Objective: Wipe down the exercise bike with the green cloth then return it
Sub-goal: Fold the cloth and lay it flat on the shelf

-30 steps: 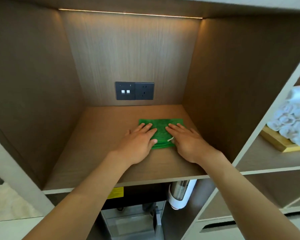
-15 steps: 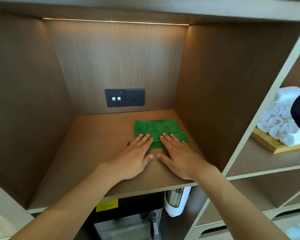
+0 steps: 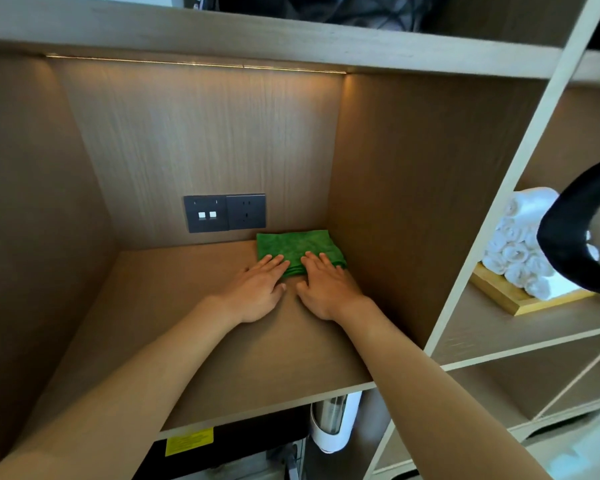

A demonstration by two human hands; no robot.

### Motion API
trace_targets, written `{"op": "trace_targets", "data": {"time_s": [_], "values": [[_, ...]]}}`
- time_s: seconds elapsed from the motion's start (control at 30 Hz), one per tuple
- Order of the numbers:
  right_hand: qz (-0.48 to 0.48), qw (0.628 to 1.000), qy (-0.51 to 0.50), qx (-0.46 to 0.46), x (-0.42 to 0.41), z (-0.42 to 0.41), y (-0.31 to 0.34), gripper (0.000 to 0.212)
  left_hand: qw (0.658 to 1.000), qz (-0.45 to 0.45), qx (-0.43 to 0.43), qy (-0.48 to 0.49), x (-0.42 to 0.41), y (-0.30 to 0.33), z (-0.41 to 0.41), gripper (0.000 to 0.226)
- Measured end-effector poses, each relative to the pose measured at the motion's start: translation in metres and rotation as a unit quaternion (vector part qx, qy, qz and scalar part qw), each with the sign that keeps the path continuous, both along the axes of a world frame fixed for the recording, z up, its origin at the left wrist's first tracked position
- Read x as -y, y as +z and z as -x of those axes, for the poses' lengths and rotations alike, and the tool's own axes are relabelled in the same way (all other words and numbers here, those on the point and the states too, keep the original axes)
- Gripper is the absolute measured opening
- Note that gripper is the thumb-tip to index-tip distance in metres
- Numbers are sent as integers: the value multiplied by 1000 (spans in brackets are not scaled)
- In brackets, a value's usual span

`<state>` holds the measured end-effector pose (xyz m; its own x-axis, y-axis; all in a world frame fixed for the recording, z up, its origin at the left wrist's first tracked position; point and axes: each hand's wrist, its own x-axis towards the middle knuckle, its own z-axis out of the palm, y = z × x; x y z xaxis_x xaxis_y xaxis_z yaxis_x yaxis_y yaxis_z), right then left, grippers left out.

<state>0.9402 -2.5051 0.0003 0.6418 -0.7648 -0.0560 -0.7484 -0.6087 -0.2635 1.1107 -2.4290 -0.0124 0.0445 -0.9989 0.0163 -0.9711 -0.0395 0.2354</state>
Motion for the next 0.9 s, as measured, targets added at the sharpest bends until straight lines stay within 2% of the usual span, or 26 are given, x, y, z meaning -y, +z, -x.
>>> {"op": "trace_targets", "data": {"time_s": [0.53,0.67,0.9], "values": [[-3,999,-23,47,13,-6,-6,69,999,42,5,10,10,-5,1,66],[8,999,-18,51,11,-4,-6,69,996,63,-6,60,1,-3,5,75],[45,998,-14,43,-10,11,-10,66,991,22,-12,131,-57,-4,-3,78]]}}
